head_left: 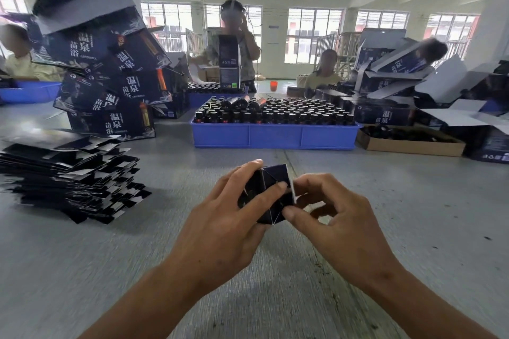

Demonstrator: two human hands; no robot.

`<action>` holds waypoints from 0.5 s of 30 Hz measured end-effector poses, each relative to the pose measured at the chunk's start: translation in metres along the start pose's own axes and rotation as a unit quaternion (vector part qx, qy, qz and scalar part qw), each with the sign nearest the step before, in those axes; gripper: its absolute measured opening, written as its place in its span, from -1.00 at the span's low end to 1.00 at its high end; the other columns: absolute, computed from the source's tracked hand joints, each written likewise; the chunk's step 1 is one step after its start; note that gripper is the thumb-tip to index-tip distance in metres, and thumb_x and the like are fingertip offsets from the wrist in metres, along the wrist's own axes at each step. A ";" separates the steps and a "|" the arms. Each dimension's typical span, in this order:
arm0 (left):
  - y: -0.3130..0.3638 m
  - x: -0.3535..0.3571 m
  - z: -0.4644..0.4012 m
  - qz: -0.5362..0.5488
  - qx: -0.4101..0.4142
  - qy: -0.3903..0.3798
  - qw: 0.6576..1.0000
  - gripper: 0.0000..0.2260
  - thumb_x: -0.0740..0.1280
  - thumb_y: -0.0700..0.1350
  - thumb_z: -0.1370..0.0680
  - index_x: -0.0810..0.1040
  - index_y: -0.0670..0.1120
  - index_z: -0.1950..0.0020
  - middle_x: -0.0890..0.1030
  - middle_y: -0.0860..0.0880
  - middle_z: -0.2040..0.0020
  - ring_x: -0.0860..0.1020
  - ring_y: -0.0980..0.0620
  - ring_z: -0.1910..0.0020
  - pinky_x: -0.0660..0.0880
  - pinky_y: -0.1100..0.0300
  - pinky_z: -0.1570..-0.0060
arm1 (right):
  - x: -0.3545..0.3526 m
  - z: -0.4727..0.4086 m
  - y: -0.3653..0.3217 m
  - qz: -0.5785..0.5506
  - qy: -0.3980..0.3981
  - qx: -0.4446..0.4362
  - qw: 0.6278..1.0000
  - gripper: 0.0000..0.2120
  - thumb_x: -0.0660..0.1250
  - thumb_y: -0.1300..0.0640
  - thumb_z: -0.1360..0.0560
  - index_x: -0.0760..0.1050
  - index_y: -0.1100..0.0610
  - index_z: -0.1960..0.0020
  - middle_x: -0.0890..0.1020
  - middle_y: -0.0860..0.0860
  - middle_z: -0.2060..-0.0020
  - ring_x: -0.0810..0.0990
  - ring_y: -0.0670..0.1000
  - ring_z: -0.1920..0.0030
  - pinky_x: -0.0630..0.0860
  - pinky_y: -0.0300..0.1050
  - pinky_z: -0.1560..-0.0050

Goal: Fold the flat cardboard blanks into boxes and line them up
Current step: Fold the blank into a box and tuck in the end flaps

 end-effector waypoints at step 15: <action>0.011 -0.001 0.001 0.043 -0.060 0.038 0.997 -0.23 0.38 0.06 -0.43 0.17 -0.09 -0.57 0.30 0.04 -0.42 0.37 0.04 -0.31 0.40 0.26 -0.13 | 0.000 -0.002 0.010 -0.091 0.007 0.089 0.992 -0.85 0.48 0.00 -0.47 0.63 -0.19 -0.01 0.70 -0.26 0.11 0.68 -0.18 0.07 0.62 -0.16 0.06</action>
Point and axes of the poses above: each hand's wrist, its own z-axis away from the middle knuckle, its own x-axis out of the palm, y = z × x, the point moved 4 cm from there along -z, towards the middle knuckle
